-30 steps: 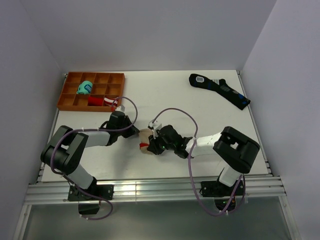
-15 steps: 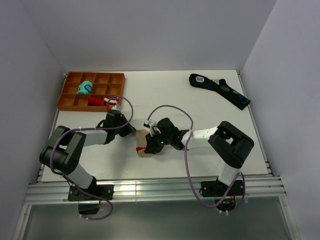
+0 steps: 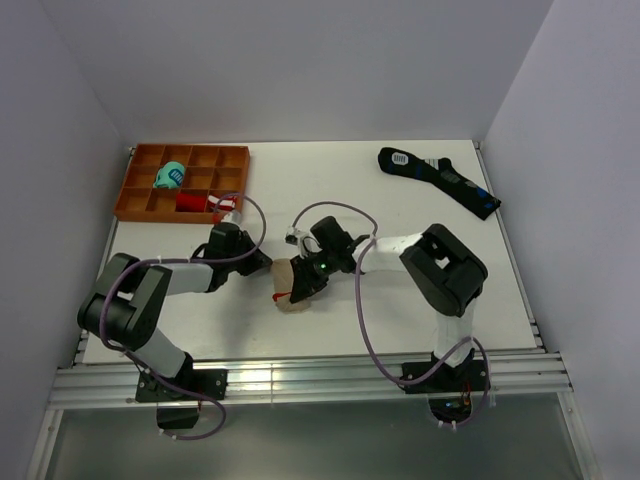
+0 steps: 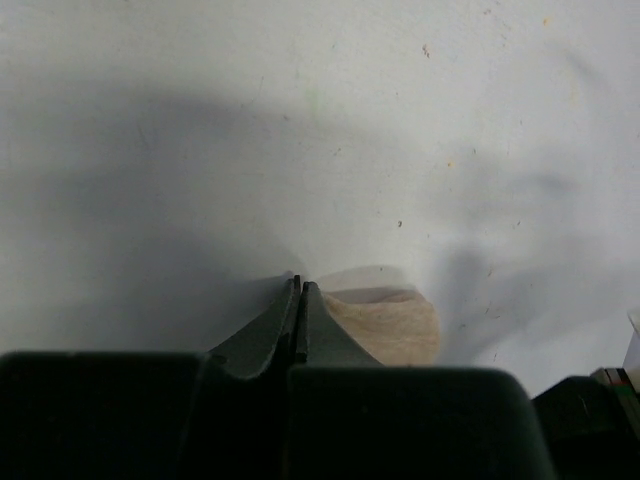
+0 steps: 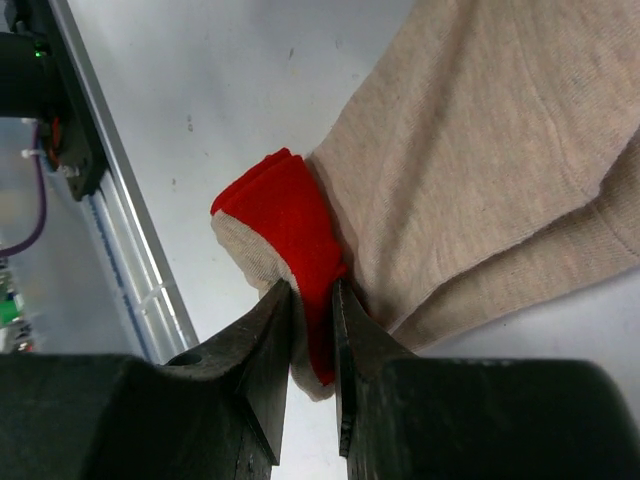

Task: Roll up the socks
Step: Roll the sock at the center of the board.

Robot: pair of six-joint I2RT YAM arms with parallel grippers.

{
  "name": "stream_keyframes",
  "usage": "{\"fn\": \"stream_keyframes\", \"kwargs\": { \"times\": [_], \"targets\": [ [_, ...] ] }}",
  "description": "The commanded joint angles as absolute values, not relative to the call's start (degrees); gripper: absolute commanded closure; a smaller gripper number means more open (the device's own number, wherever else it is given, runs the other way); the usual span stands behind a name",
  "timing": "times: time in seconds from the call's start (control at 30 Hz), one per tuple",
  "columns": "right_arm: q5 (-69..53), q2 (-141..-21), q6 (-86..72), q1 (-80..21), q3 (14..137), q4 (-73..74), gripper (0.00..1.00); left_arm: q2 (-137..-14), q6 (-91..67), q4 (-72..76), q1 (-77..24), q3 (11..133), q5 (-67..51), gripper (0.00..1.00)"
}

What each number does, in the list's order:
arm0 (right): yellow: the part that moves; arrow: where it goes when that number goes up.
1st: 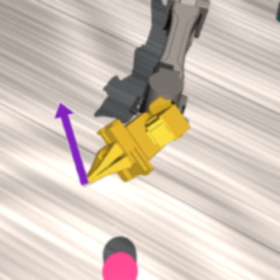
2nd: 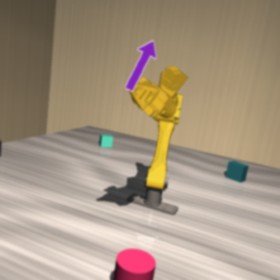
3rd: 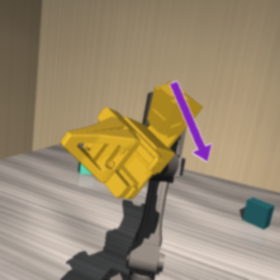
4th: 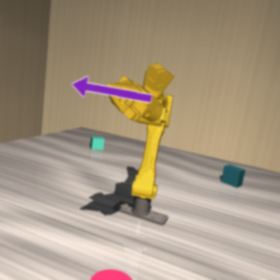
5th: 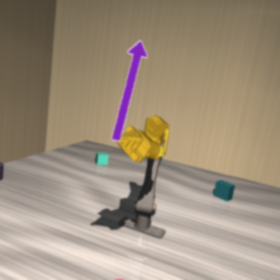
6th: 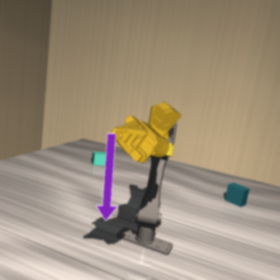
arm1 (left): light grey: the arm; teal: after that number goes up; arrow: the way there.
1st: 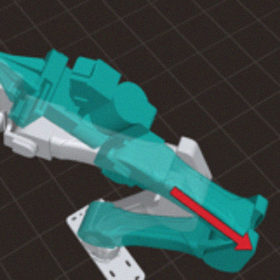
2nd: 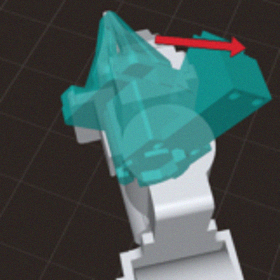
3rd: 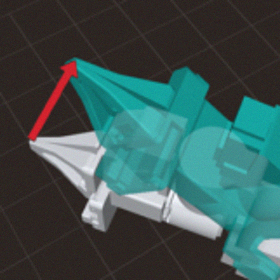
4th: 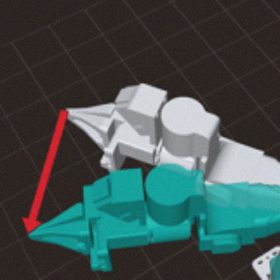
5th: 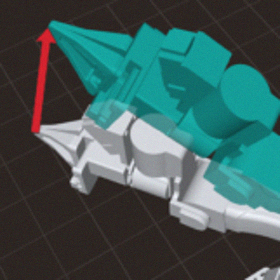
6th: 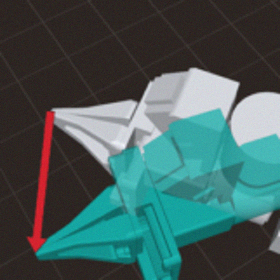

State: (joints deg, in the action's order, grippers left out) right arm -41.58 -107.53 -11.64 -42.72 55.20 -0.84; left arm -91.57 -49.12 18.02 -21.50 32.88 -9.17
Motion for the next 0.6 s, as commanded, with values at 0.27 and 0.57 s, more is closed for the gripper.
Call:
{"fn": "stream_keyframes", "kwargs": {
  "times": [0.27, 0.57],
  "targets": [
    [-40.5, -116.7, -7.7, -41.3, 62.4, 18.7, 0.88, -85.4, -48.1, 28.6, -21.3, 24.4, -9.0, 0.80],
    [-41.5, -119.7, -6.2, -40.9, 65.6, 22.7, 0.88, -79.1, -46.3, 33.0, -21.7, 20.6, -10.4, 0.65]
  ]
}}
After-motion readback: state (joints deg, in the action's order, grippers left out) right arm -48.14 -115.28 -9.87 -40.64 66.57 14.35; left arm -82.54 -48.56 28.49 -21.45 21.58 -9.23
